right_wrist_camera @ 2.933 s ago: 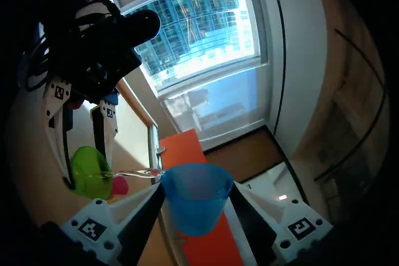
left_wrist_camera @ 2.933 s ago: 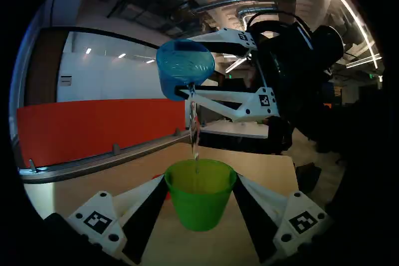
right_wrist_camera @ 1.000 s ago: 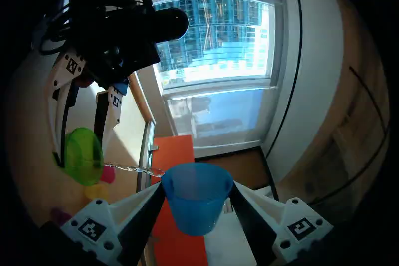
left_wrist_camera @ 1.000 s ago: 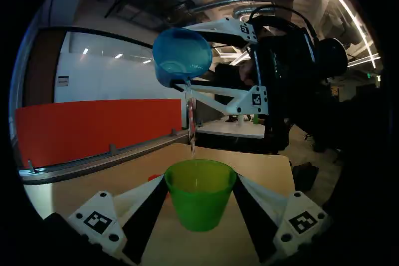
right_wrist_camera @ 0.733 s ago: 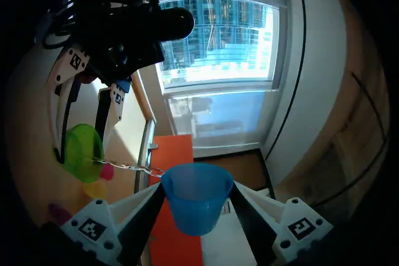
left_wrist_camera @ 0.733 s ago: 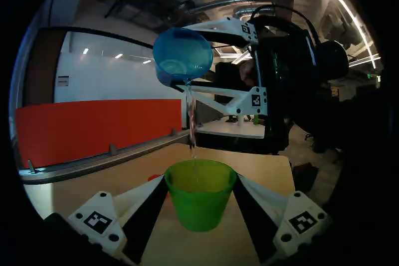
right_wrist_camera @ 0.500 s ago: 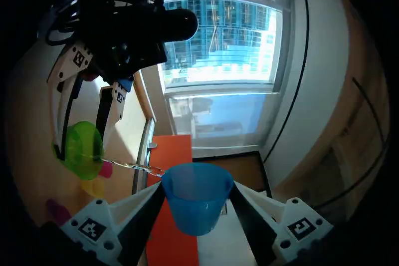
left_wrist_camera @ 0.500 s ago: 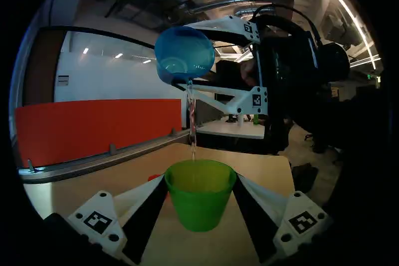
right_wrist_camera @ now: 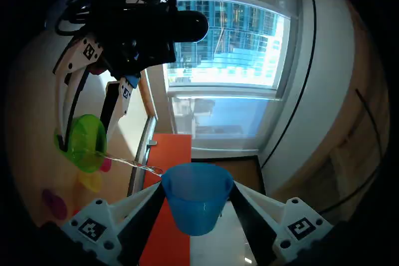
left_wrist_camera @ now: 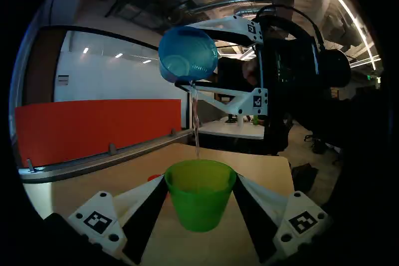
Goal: Pour water
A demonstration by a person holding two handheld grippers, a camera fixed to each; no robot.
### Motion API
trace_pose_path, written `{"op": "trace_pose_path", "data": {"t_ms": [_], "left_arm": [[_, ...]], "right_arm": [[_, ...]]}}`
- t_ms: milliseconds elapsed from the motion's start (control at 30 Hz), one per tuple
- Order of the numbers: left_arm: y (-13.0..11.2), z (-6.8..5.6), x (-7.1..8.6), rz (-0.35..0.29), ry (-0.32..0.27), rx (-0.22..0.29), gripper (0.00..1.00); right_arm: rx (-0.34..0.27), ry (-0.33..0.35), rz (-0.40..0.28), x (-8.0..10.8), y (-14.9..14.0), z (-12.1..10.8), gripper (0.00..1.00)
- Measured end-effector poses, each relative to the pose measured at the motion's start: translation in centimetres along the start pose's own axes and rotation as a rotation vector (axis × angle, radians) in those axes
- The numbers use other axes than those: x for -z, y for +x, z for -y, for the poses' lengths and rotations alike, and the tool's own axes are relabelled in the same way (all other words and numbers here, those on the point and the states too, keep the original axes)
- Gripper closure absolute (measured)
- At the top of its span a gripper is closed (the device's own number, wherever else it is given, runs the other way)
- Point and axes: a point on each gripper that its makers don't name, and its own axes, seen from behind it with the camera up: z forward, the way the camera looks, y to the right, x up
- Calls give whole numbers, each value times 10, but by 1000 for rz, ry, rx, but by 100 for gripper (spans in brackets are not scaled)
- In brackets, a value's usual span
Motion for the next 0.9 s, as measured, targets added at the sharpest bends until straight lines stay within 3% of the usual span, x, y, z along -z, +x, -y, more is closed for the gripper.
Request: {"op": "trace_pose_path", "data": {"t_ms": [500,900], "left_arm": [[1,2,0,-9,4,9,13],[2,2,3,-12,10,8,13]], "right_arm": [[79,-2,-11,-2,11,-2,10],[55,2,-18,-3,14,-2,10]]}}
